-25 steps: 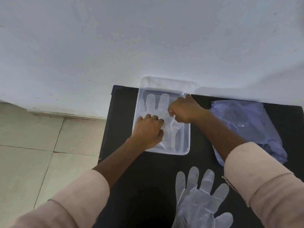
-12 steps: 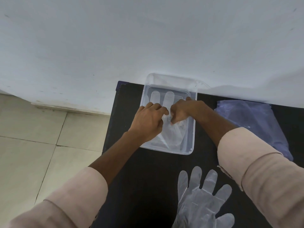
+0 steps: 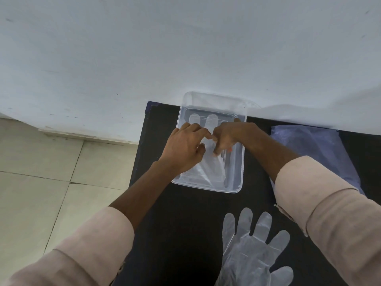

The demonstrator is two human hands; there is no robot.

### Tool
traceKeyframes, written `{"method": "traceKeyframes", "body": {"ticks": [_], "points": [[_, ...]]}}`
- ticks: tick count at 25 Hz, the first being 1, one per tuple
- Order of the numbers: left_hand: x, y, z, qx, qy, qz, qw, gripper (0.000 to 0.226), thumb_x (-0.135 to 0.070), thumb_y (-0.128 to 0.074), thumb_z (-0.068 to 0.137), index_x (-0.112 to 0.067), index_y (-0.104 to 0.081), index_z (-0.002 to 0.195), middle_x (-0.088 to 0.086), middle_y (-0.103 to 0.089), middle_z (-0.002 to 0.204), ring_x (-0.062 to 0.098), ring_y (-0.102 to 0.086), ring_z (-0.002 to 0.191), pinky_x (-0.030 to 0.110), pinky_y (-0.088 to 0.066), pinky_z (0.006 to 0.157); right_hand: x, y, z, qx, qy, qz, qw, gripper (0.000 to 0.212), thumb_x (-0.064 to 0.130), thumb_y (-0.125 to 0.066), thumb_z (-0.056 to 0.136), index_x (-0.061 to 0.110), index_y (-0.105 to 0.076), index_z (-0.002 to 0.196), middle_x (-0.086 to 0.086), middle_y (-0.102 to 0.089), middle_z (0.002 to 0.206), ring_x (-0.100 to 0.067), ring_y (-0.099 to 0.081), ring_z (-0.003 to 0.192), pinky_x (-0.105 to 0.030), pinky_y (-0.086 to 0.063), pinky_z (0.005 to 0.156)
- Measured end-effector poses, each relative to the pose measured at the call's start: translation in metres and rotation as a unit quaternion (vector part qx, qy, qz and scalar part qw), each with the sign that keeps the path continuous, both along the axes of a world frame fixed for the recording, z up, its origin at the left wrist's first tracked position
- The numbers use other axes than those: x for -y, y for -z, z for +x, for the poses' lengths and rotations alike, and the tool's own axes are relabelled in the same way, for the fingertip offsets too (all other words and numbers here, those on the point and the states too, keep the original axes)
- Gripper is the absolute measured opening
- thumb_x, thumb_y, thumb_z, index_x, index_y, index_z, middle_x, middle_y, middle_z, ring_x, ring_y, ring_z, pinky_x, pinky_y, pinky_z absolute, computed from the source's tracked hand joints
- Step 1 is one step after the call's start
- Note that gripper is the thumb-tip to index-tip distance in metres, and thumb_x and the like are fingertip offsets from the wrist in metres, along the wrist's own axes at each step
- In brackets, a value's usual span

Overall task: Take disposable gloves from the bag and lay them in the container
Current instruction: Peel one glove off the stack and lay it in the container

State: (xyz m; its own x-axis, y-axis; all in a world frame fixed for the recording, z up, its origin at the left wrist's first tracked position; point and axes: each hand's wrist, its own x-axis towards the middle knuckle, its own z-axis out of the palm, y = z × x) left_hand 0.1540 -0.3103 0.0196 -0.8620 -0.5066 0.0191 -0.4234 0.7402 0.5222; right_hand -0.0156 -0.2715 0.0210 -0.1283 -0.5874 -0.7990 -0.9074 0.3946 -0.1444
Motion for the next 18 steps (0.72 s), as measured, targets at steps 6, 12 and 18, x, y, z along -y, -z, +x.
{"method": "traceKeyframes", "body": {"ticks": [6,12,18], "points": [[0.003,-0.008,0.007,-0.010,-0.013,0.010,1.000,0.024,-0.017,-0.062,0.088,-0.020,-0.067,0.112,0.004,-0.068,0.117,0.024,-0.060,0.109,0.046,-0.049,0.097,-0.008,-0.003,0.001,-0.188,-0.136,-0.088,0.969,0.040,0.042,-0.072,0.077,0.024,-0.059,0.112,0.002,-0.061,0.098,-0.018,-0.052,0.095,-0.046,-0.028,0.103],[0.000,-0.010,0.012,-0.035,-0.010,0.023,0.999,0.023,-0.017,-0.064,0.087,-0.019,-0.068,0.109,0.005,-0.069,0.114,0.023,-0.062,0.105,0.041,-0.050,0.095,-0.016,-0.007,0.002,-0.273,-0.164,-0.160,0.934,0.036,0.041,-0.069,0.082,0.024,-0.062,0.113,-0.003,-0.064,0.114,-0.022,-0.051,0.113,-0.047,-0.025,0.108],[0.013,-0.014,0.018,-0.094,-0.107,0.188,0.972,0.023,-0.012,-0.069,0.084,-0.020,-0.068,0.105,-0.002,-0.069,0.108,0.012,-0.062,0.095,0.022,-0.049,0.084,-0.027,-0.019,-0.001,-0.056,0.047,-0.253,0.965,0.027,0.021,-0.066,0.083,0.014,-0.061,0.108,-0.007,-0.065,0.108,-0.023,-0.058,0.095,-0.037,-0.046,0.088]]}}
